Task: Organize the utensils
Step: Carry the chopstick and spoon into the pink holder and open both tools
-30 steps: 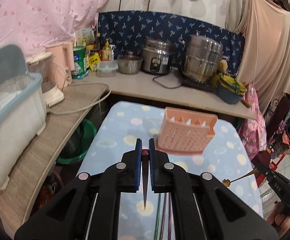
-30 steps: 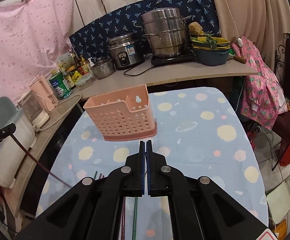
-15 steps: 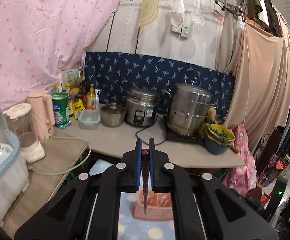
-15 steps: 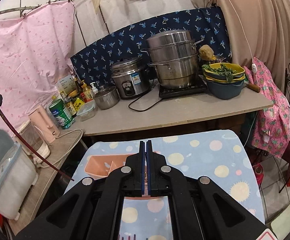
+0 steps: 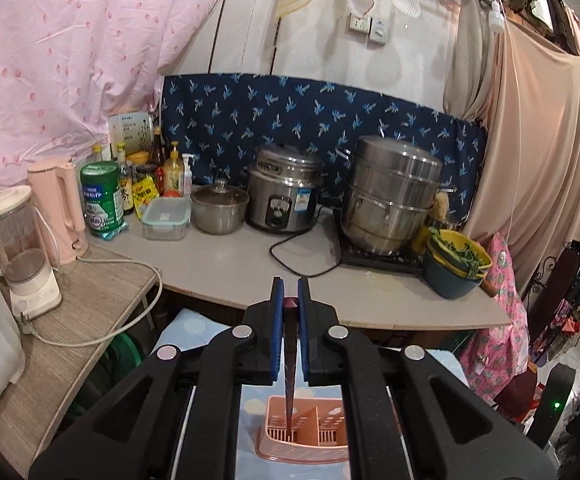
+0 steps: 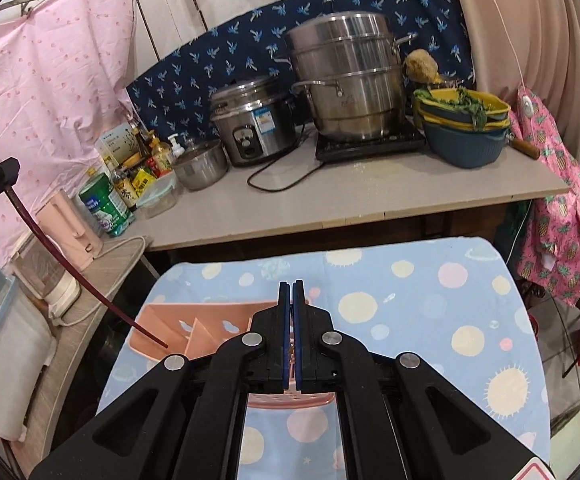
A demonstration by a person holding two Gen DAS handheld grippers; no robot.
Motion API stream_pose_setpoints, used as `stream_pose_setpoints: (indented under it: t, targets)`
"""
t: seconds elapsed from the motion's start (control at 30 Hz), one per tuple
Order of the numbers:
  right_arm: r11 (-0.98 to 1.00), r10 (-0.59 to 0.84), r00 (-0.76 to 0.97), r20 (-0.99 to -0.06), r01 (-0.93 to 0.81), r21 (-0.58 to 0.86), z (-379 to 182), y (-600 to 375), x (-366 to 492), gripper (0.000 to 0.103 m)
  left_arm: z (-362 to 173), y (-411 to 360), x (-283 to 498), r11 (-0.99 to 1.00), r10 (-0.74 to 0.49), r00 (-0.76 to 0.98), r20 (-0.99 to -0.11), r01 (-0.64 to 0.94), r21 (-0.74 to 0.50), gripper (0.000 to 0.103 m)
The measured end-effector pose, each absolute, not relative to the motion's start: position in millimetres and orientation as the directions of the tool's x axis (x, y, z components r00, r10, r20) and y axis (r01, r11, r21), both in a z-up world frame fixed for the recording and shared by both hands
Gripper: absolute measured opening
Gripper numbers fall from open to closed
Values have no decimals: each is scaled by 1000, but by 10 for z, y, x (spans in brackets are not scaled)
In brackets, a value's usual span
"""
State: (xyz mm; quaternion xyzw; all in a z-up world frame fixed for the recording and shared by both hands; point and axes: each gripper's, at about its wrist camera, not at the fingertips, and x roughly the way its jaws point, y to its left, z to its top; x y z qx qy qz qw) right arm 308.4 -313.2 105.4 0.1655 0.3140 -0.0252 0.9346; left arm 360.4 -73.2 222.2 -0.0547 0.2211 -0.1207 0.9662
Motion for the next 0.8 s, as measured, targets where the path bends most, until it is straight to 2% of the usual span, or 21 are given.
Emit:
stream_pose_setpoints:
  t: [0.13, 0.2, 0.27, 0.37, 0.47, 0.8]
  targets:
    - [946, 50, 799, -599, 155, 285, 1004, -3107, 3087, 6, 2077, -732, 3643, 967, -253, 857, -448, 206, -151, 7]
    - [945, 50, 802, -596, 155, 287, 1022, -3104, 3059, 9, 2064, -719, 3645, 971, -237, 858, -455, 196, -136, 11]
    - [947, 42, 808, -588, 155, 281, 1068, -3095, 3007, 12, 2057, -683, 3614, 975, -221, 859, -461, 182, -128, 25]
    - [947, 39, 820, -570, 151, 282, 1158, -3075, 2876, 22, 2070, -604, 3525, 978, -205, 866, -456, 164, -127, 47]
    - [945, 41, 832, -554, 148, 293, 1238, -3061, 2689, 31, 2071, -531, 3391, 984, -175, 869, -462, 144, -104, 59]
    - [942, 32, 843, -537, 154, 298, 1214, -2925, 1818, 41, 1703, -197, 2690, 990, -139, 821, -554, 119, -73, 61]
